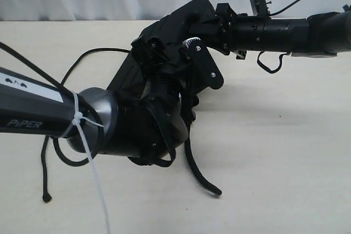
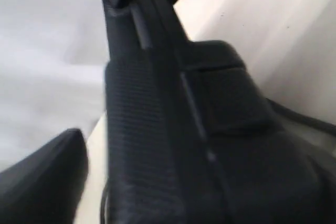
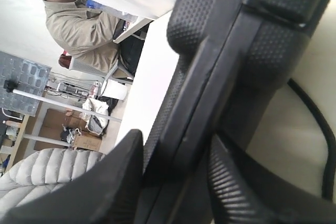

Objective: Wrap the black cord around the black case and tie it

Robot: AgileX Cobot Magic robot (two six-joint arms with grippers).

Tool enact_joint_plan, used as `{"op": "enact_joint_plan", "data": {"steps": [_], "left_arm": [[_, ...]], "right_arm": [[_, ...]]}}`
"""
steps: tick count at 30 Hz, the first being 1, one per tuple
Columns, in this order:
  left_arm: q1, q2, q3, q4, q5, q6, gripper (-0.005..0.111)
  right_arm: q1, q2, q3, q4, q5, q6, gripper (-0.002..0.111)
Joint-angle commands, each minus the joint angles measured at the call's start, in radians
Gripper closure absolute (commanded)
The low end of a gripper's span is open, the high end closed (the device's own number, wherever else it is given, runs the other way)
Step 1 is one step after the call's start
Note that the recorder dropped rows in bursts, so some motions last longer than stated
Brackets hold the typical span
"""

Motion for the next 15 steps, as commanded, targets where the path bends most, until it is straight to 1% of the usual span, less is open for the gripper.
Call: {"op": "enact_joint_plan", "data": {"steps": [1,3,4,12,13,15], "left_arm": [[0.024,0.001,-0.007,0.001,-0.028,-0.025,0.072],[0.026,0.001,-0.007,0.001,-0.071,-0.025,0.104],[0.026,0.001,-0.007,0.001,-0.076,-0.025,0.107],[0.026,-0.011,-0.014,0.001,-0.069,-0.037,0.107],[0.026,-0.018,-0.014,0.001,-0.073,-0.045,0.107],[0.026,-0.024,-0.014,0.001,-0.085,-0.051,0.107]], "right_arm": [[0.001,-0.021,-0.01,0.006,0.066,-0.025,0.104],[0.001,-0.021,-0.01,0.006,0.068,-0.025,0.104],[0.001,-0.021,-0.01,0.006,0.068,-0.025,0.104],[-0.005,-0.023,-0.01,0.006,0.072,-0.019,0.103],[-0.008,-0.027,-0.01,0.006,0.072,-0.019,0.101],[-0.013,-0.031,-0.01,0.006,0.072,-0.017,0.091]]}}
